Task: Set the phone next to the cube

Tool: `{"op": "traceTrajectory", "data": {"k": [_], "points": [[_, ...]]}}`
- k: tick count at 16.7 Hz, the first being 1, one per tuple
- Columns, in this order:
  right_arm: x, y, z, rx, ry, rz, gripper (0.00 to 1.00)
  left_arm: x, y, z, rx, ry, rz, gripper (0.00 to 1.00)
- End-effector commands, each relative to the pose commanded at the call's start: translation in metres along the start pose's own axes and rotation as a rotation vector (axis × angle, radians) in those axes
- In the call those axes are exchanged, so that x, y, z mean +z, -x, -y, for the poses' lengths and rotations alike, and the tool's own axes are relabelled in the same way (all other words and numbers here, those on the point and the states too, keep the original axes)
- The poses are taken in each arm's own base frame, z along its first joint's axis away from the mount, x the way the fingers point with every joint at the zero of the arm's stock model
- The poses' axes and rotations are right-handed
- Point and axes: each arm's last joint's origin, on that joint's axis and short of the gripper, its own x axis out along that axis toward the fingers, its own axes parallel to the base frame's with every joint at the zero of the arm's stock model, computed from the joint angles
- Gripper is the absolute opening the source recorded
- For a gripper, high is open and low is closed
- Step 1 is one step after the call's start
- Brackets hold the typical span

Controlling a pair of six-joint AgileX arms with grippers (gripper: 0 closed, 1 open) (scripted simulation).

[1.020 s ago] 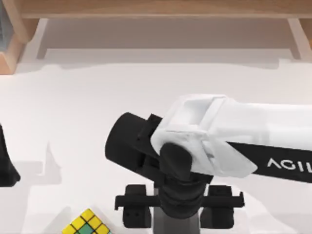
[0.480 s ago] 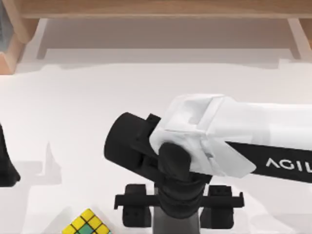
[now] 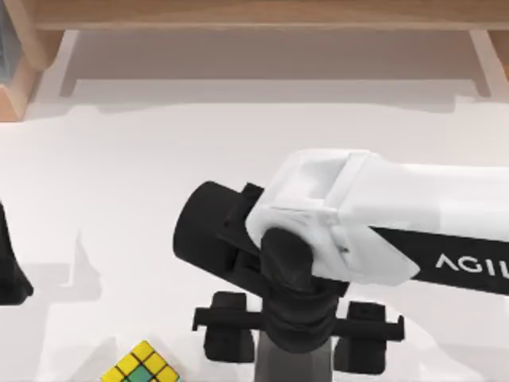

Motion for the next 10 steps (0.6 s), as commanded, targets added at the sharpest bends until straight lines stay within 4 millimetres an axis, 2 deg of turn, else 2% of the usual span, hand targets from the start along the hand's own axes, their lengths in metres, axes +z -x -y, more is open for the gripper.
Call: {"op": "traceTrajectory", "data": {"k": [5,10], "points": [[0.0,-0.004,0.001,0.016,-0.015,0.016,0.0,0.0,0.0,0.0,0.0,0.0,0.0,1.0],[-0.002,-0.021,-0.003,0.045,0.024,0.014,0.0,0.0,0.0,0.0,0.0,0.0,0.0,1.0]]}}
